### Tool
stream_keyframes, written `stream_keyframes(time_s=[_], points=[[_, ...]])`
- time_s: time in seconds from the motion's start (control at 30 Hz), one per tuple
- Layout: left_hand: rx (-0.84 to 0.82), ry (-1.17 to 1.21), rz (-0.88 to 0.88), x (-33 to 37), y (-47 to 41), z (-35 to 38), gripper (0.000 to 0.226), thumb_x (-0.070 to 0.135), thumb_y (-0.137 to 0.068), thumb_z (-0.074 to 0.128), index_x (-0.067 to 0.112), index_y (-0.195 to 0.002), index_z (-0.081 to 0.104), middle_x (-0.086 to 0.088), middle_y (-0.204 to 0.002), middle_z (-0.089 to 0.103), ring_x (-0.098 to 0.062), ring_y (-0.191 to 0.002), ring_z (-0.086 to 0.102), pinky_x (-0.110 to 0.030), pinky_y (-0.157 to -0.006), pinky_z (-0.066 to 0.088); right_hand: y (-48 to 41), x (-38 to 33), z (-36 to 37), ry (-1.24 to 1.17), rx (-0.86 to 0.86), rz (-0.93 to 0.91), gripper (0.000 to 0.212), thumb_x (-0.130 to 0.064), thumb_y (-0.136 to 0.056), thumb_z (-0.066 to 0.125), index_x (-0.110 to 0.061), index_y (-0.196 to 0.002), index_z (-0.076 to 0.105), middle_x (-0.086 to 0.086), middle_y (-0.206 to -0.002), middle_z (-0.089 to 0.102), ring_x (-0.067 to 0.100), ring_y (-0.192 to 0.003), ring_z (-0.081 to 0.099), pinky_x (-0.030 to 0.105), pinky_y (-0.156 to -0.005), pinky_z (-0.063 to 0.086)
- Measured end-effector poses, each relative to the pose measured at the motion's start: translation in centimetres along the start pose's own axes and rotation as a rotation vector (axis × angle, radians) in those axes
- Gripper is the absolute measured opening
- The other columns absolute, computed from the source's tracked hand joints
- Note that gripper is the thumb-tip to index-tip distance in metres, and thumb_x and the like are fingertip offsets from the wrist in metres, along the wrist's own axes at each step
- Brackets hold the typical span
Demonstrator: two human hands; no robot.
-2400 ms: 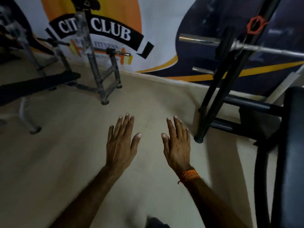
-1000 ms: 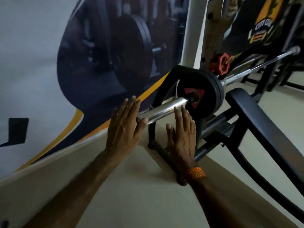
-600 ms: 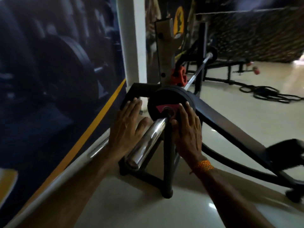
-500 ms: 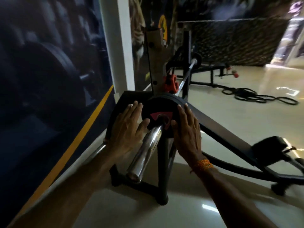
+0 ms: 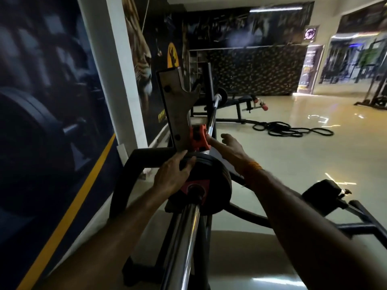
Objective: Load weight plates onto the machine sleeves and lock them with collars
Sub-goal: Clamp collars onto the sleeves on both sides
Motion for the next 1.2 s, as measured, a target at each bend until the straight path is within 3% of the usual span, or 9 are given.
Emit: stream_keyframes(time_s=[0.17, 0.27, 0.37, 0.57, 0.77, 0.83, 0.93, 1.1, 1.2], points=[[0.059, 0.062, 0.012, -0.9, 0.1, 0.8, 0.063, 0.066, -0.095, 0.048, 0.038, -0.150, 0.044, 0.003, -0.156, 0.047, -0.020, -0.143, 0.045, -0.035, -0.110, 0.039, -5.4, 0.3, 0.3, -0.282, -0.209, 0.171, 0.077, -0.076, -0.076, 0.073, -0.010, -0.115, 0.072, 0.018, -0.120, 0.070, 0.034, -0.112, 0.068, 0.048, -0.101, 0.057], [0.096, 0.088, 0.021, -0.7, 0.2, 0.8, 0.059, 0.063, -0.095, 0.051, 0.035, -0.148, 0.048, 0.006, -0.152, 0.052, -0.018, -0.140, 0.048, -0.025, -0.103, 0.037, -6.5, -0.1, 0.8, -0.336, -0.308, 0.148, 0.063, -0.064, -0.082, 0.075, -0.010, -0.116, 0.074, 0.015, -0.113, 0.077, 0.026, -0.101, 0.074, 0.037, -0.091, 0.061], [0.099, 0.103, 0.022, -0.3, 0.4, 0.8, 0.058, 0.060, -0.097, 0.051, 0.034, -0.149, 0.047, 0.007, -0.154, 0.050, -0.016, -0.141, 0.046, -0.022, -0.100, 0.032, -7.4, 0.0, 1.4, -0.367, -0.227, 0.181, 0.063, -0.051, -0.081, 0.082, -0.002, -0.120, 0.068, 0.019, -0.113, 0.075, 0.022, -0.087, 0.076, 0.028, -0.070, 0.062], [0.063, 0.119, 0.019, -0.3, 0.7, 0.6, 0.058, 0.067, -0.094, 0.047, 0.041, -0.147, 0.046, 0.006, -0.144, 0.058, -0.017, -0.132, 0.054, -0.030, -0.098, 0.044, -6.0, -1.1, -0.3, -0.446, -0.043, 0.121, 0.050, -0.038, -0.084, 0.084, 0.002, -0.110, 0.068, 0.019, -0.101, 0.075, 0.017, -0.069, 0.078, 0.023, -0.057, 0.060], [0.184, 0.242, 0.050, 1.0, 1.5, -1.2, 0.046, 0.051, -0.094, 0.062, 0.024, -0.133, 0.065, 0.000, -0.127, 0.070, -0.013, -0.115, 0.064, -0.025, -0.092, 0.053, 2.3, -1.2, -1.6, -0.471, -0.034, -0.061, 0.051, -0.044, -0.086, 0.081, -0.009, -0.122, 0.069, 0.011, -0.111, 0.079, 0.023, -0.099, 0.078, 0.038, -0.094, 0.061], [0.200, 0.410, 0.043, 2.6, 2.6, -2.5, 0.031, 0.040, -0.095, 0.066, 0.023, -0.120, 0.072, 0.003, -0.115, 0.074, -0.008, -0.107, 0.066, -0.015, -0.084, 0.051, 5.6, -0.9, -1.0, -0.493, -0.028, -0.079, 0.057, -0.045, -0.082, 0.084, -0.011, -0.125, 0.067, 0.009, -0.114, 0.078, 0.025, -0.103, 0.076, 0.041, -0.096, 0.060], [0.030, 0.674, 0.007, 4.3, 5.3, -3.8, 0.022, 0.046, -0.093, 0.065, 0.029, -0.101, 0.077, 0.006, -0.100, 0.078, -0.013, -0.101, 0.072, -0.029, -0.087, 0.057, 11.0, -1.5, 0.3, -0.497, 0.001, -0.108, 0.053, -0.036, -0.086, 0.083, -0.010, -0.129, 0.063, 0.009, -0.118, 0.075, 0.024, -0.104, 0.076, 0.032, -0.085, 0.063], [-0.044, 0.888, -0.062, 3.9, 11.3, -5.5, 0.014, 0.020, -0.096, 0.066, 0.013, -0.103, 0.075, -0.006, -0.097, 0.077, -0.020, -0.091, 0.074, -0.019, -0.063, 0.058, 20.1, -2.7, 3.1, -0.508, 0.077, -0.159, 0.061, -0.035, -0.084, 0.083, -0.011, -0.134, 0.059, 0.007, -0.122, 0.072, 0.018, -0.107, 0.074, 0.025, -0.082, 0.061], [-0.112, 0.922, -0.095, 1.9, 15.2, -7.0, 0.015, 0.015, -0.098, 0.064, 0.005, -0.106, 0.072, -0.005, -0.087, 0.073, -0.019, -0.078, 0.071, -0.016, -0.050, 0.052, 25.2, -2.2, 4.0, -0.549, 0.030, -0.168, 0.049, -0.036, -0.099, 0.066, -0.009, -0.138, 0.057, 0.012, -0.126, 0.070, 0.024, -0.115, 0.070, 0.035, -0.090, 0.061]])
Point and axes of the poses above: each hand's wrist, its own y-axis away from the middle knuckle, its own z-axis out of the palm, x = y × z, the point moved 1 cm from there along -y, towards the middle knuckle
